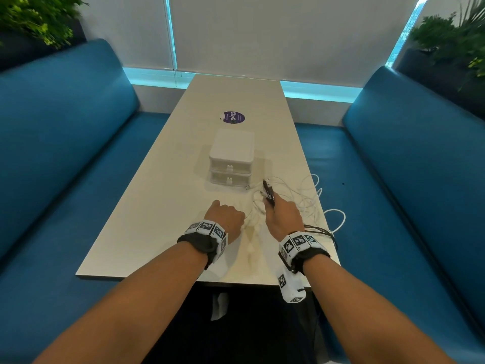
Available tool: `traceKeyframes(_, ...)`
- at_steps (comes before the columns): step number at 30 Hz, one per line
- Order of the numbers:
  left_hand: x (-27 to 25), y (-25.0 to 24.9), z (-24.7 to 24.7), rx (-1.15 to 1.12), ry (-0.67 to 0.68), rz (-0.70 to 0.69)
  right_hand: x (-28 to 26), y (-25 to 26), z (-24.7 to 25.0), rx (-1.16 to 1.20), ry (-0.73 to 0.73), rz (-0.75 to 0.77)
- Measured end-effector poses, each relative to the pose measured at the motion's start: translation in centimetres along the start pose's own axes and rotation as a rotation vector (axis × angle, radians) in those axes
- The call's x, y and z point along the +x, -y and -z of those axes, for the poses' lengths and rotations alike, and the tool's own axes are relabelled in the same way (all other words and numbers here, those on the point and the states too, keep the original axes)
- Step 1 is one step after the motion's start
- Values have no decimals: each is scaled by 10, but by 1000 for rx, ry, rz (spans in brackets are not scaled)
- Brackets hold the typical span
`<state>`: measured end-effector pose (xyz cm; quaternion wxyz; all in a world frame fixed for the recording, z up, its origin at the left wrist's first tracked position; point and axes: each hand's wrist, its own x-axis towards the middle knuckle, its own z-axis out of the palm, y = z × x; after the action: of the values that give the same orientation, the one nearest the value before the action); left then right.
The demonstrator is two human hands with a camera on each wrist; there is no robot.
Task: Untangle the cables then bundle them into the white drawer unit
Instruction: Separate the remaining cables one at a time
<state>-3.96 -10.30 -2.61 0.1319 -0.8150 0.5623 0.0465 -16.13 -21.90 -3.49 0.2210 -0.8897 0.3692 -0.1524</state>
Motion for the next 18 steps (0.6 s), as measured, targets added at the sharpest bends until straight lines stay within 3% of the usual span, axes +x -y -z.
traceKeyframes(6,4,-8,3,9,-79,-84,-4,1,-9,-1,289,71)
traceKeyframes(10,3,5,-2,-20,-91,-96,-2,1,-8,-68,328,75)
traceKeyframes(18,1,34,-1,-83,-117,-16,10,1,1,-202,228,40)
